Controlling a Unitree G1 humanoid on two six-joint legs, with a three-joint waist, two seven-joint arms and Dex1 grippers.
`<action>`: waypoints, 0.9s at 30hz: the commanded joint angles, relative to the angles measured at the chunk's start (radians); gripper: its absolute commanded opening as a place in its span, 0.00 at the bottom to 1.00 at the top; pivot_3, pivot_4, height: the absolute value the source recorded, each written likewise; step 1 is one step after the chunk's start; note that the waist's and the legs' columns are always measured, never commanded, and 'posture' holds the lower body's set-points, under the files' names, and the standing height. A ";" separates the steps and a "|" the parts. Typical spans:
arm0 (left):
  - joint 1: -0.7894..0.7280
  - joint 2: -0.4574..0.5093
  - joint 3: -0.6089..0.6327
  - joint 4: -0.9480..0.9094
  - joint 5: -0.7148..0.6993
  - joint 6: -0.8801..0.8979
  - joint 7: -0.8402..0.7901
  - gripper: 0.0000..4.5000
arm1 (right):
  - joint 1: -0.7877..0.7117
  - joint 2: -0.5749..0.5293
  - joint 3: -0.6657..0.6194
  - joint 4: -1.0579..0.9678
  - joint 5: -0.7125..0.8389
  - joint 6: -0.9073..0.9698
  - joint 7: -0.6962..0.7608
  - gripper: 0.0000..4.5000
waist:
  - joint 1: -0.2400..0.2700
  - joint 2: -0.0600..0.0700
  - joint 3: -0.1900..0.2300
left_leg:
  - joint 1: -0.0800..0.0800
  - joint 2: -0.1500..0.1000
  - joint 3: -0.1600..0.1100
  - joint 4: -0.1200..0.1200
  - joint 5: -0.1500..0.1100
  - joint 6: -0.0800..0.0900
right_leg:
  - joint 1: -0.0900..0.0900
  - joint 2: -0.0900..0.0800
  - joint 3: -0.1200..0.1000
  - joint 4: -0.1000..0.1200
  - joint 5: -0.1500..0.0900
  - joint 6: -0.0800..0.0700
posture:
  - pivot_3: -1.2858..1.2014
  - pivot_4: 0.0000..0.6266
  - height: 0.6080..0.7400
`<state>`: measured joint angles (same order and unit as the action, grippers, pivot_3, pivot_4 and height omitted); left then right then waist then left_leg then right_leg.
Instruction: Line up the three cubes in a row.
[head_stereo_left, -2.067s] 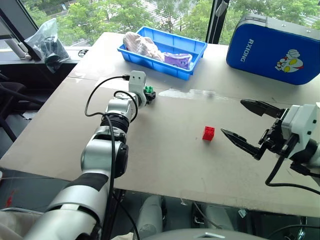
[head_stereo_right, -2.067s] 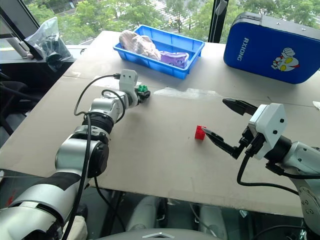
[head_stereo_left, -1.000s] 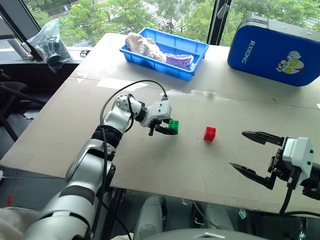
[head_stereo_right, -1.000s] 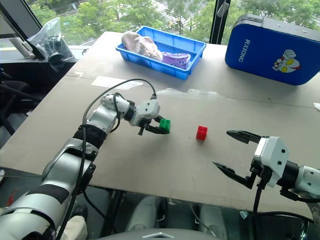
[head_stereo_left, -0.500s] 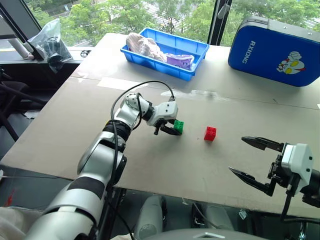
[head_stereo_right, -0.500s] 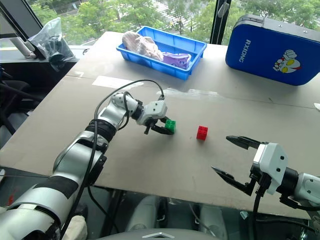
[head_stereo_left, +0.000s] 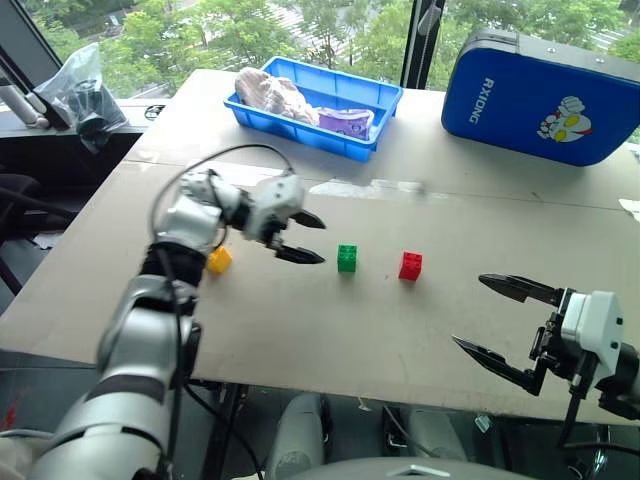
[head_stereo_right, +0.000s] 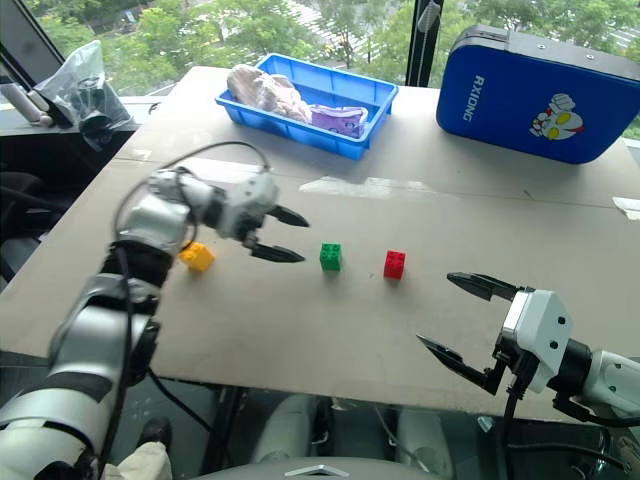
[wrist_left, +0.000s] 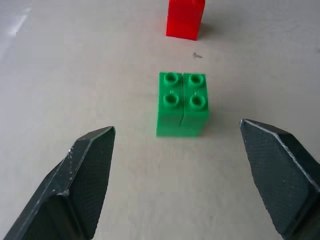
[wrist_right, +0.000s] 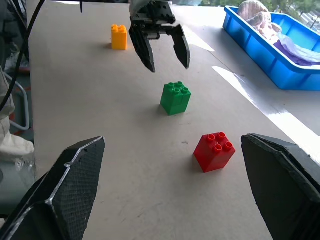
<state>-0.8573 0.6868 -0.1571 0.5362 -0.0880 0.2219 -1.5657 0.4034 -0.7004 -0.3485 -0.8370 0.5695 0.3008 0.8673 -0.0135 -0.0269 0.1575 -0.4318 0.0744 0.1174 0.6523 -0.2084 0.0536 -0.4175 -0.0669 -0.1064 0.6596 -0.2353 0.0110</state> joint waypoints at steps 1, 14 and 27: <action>0.095 0.093 0.151 -0.340 -0.041 0.439 0.224 0.90 | -0.038 0.000 0.035 0.009 0.016 -0.026 0.015 1.00 | 0.005 0.000 0.000 | 0.000 0.000 -0.001 0.000 0.000 0.000 | 0.000 0.000 0.000 0.000 0.000 0.000 | 0.52 0.24 1.00; 0.376 0.151 0.361 -0.772 -0.075 1.142 0.699 0.90 | -0.177 -0.021 0.121 0.081 0.034 -0.019 0.057 1.00 | 0.031 0.000 0.000 | 0.001 -0.002 -0.003 0.001 0.000 0.000 | 0.002 -0.003 -0.002 0.001 -0.002 -0.002 | 0.52 0.24 1.00; 0.407 0.089 0.314 -0.631 -0.098 0.963 0.858 0.79 | -0.145 -0.034 0.106 0.030 0.053 0.009 0.017 1.00 | 0.029 0.000 0.000 | 0.001 -0.002 -0.002 0.001 0.000 -0.001 | 0.002 -0.005 -0.001 0.001 -0.002 -0.002 | 0.52 0.24 1.00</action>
<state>-0.4288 0.7715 0.1512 -0.1053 -0.1788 1.2250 -0.7149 0.2562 -0.7264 -0.2131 -0.7710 0.6066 0.3094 0.8941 0.0157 -0.0272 0.1576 -0.4312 0.0725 0.1152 0.6530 -0.2085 0.0528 -0.4154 -0.0720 -0.1078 0.6602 -0.2375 0.0089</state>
